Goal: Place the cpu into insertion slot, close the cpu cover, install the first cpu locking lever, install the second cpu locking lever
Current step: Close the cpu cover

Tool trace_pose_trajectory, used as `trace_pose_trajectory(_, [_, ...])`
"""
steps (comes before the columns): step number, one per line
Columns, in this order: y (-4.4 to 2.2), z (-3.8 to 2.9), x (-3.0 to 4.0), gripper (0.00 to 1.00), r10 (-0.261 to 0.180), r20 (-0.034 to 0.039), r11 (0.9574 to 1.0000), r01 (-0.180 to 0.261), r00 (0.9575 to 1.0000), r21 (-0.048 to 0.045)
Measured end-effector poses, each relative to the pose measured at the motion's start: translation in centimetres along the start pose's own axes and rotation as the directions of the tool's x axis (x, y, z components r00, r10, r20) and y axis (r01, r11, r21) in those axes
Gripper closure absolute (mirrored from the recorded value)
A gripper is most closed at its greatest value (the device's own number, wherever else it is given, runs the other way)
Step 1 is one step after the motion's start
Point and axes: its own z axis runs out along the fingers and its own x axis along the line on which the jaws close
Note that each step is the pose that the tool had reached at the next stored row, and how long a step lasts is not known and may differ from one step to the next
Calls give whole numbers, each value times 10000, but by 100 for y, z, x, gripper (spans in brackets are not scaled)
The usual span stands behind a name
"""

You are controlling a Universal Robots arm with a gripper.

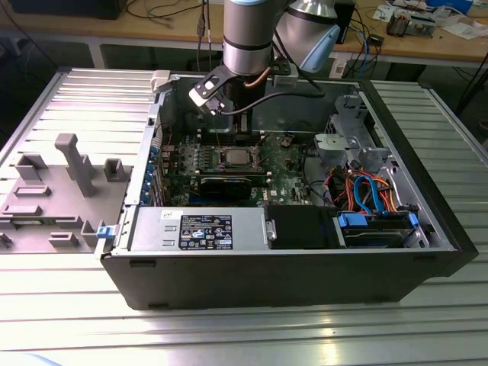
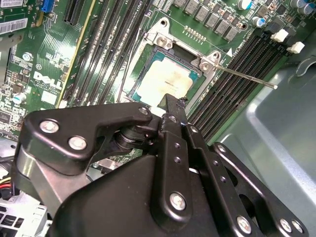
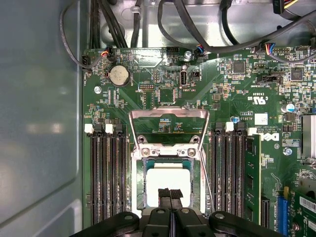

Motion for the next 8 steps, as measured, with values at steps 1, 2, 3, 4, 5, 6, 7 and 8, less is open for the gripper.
trace_pose_trajectory(1, [0, -1, 0, 89, 0, 1, 10000, 0, 10000, 0])
trace_pose_trajectory(2, [0, -5, 0, 89, 0, 3, 10000, 0, 10000, 2])
trace_pose_trajectory(3, [0, -8, 0, 89, 0, 3, 10000, 0, 10000, 2])
trace_pose_trajectory(4, [0, -12, 0, 89, 0, 1, 10000, 0, 10000, 0])
trace_pose_trajectory(5, [0, -16, 0, 89, 0, 1, 10000, 0, 10000, 0])
trace_pose_trajectory(6, [0, -22, 1, 89, 0, 1, 10000, 0, 10000, 0])
trace_pose_trajectory(7, [0, -26, 1, 89, 0, 0, 10000, 0, 10000, 0])
trace_pose_trajectory(8, [0, -35, 1, 89, 0, 1, 10000, 0, 10000, 1])
